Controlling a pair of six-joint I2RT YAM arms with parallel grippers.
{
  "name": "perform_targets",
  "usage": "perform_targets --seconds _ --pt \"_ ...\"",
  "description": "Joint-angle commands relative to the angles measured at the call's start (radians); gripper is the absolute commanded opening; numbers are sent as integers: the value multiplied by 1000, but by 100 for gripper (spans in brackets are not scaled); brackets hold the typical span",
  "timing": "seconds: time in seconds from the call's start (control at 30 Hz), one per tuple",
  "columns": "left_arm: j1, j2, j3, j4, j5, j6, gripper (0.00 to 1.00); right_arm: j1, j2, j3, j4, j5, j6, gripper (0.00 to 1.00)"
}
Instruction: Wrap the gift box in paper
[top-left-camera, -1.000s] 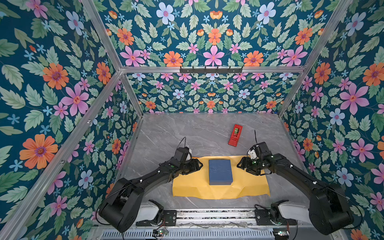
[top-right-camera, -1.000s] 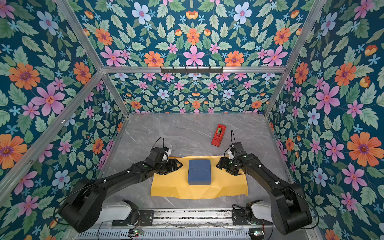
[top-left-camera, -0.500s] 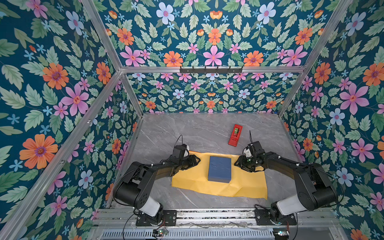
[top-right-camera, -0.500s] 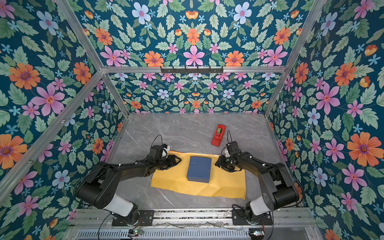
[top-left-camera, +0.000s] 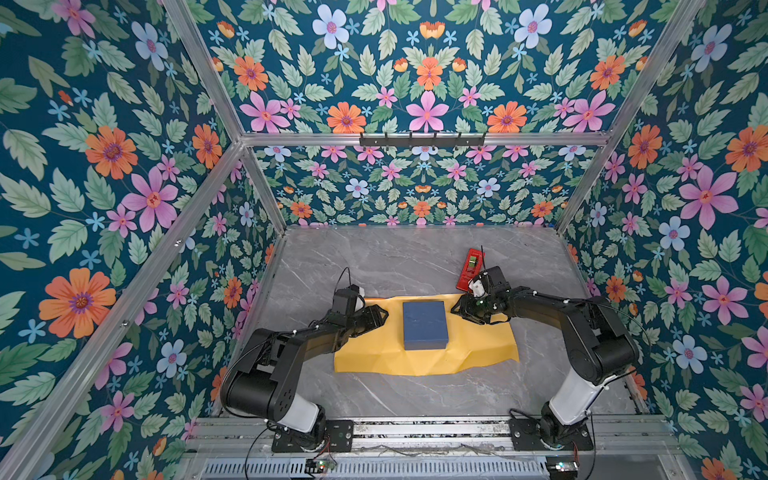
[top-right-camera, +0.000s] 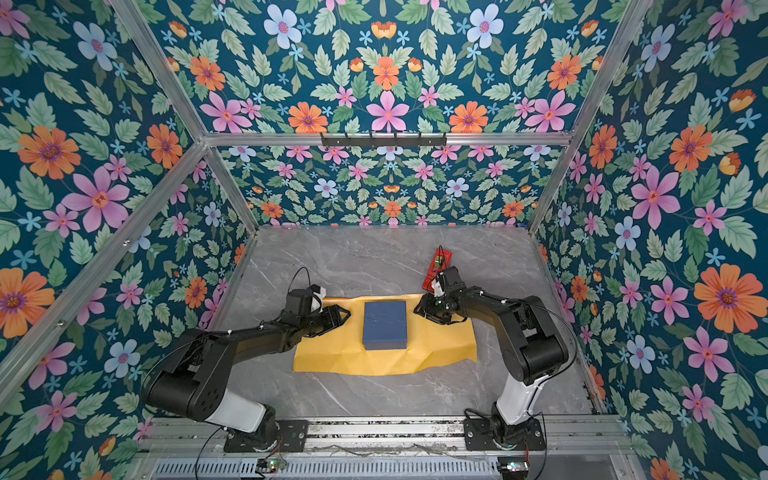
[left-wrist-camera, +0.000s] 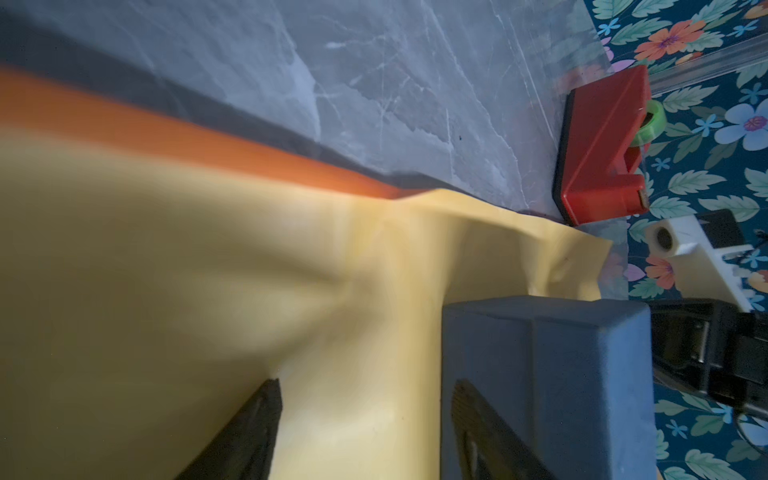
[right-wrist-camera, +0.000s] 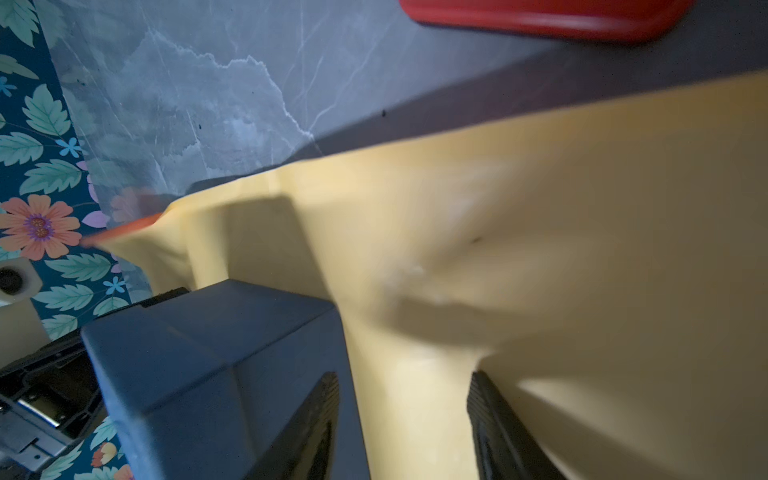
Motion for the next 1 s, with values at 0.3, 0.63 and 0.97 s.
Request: perform_targets --seconds 0.3,0.63,0.97 --pt "2 -86 89 -191 -43 49 85 -97 -389 -140 -398 160 -97 75" --pt "0 -131 119 -134 10 13 86 -155 -593 -241 -568 226 18 85" --pt "-23 -77 116 -76 87 -34 87 -196 -606 -390 -307 82 98 83"
